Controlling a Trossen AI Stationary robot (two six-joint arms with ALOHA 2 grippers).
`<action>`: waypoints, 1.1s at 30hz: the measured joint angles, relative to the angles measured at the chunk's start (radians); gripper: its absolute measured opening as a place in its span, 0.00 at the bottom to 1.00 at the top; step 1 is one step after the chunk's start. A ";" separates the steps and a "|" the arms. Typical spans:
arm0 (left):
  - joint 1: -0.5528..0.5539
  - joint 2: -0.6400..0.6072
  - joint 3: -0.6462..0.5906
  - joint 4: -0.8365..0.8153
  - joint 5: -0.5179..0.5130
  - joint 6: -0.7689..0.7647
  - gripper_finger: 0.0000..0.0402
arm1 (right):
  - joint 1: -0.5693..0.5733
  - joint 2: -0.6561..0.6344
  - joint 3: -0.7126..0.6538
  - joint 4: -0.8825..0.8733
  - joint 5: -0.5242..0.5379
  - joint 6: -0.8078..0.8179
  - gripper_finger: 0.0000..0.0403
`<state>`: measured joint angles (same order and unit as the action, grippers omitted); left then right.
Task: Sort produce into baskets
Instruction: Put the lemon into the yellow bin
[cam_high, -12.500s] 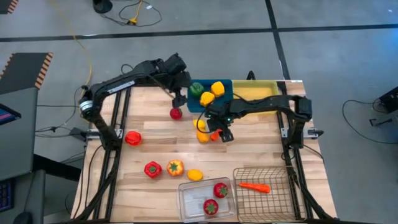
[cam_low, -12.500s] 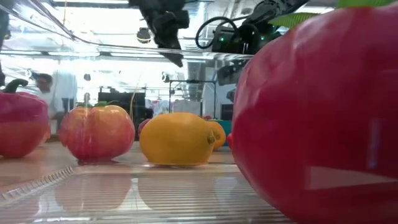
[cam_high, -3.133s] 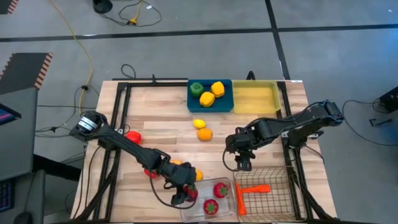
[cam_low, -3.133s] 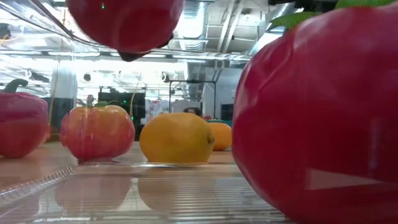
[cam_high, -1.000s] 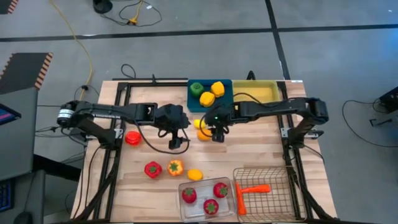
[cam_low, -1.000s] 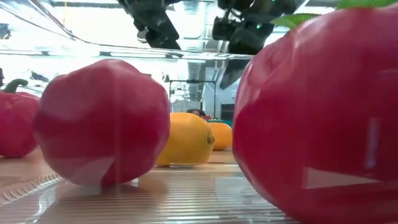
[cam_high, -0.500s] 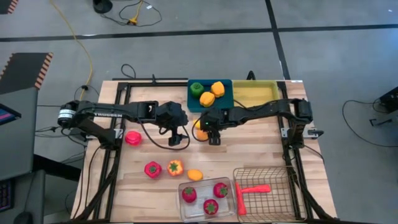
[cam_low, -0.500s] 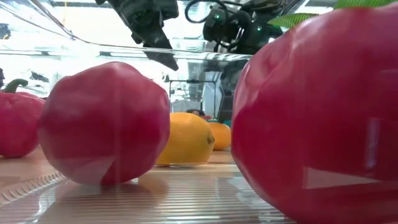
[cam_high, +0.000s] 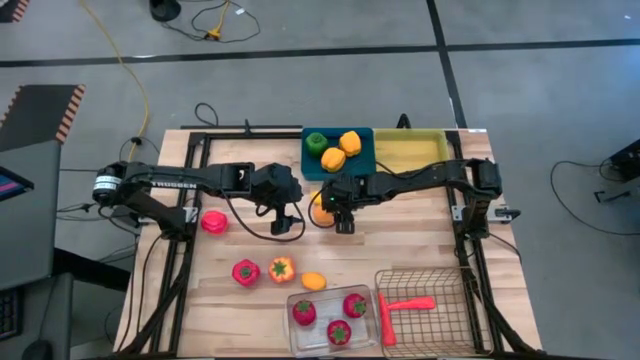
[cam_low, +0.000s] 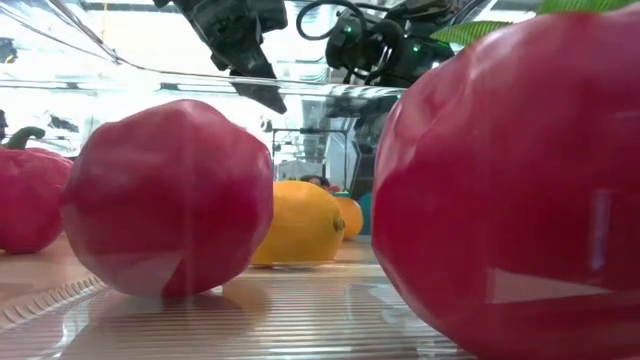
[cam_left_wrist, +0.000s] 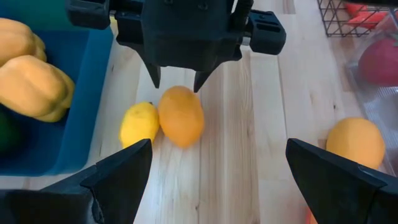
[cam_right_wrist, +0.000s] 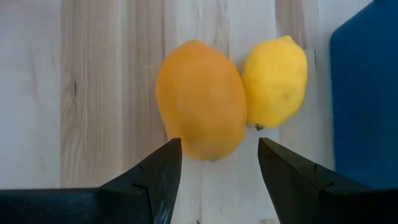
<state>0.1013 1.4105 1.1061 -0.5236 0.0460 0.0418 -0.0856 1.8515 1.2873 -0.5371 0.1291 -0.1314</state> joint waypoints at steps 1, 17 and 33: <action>0.000 0.000 0.000 0.000 0.000 0.000 0.89 | 0.000 0.000 0.000 0.000 0.000 0.000 0.59; 0.000 0.000 0.000 0.000 0.000 0.000 0.89 | 0.000 0.000 0.002 0.001 0.000 0.018 0.75; 0.000 0.000 0.000 -0.001 -0.001 0.000 0.89 | -0.002 0.002 0.002 0.113 0.000 0.019 0.82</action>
<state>0.1013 1.4105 1.1061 -0.5243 0.0452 0.0418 -0.0879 1.8534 1.2888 -0.4240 0.1287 -0.1127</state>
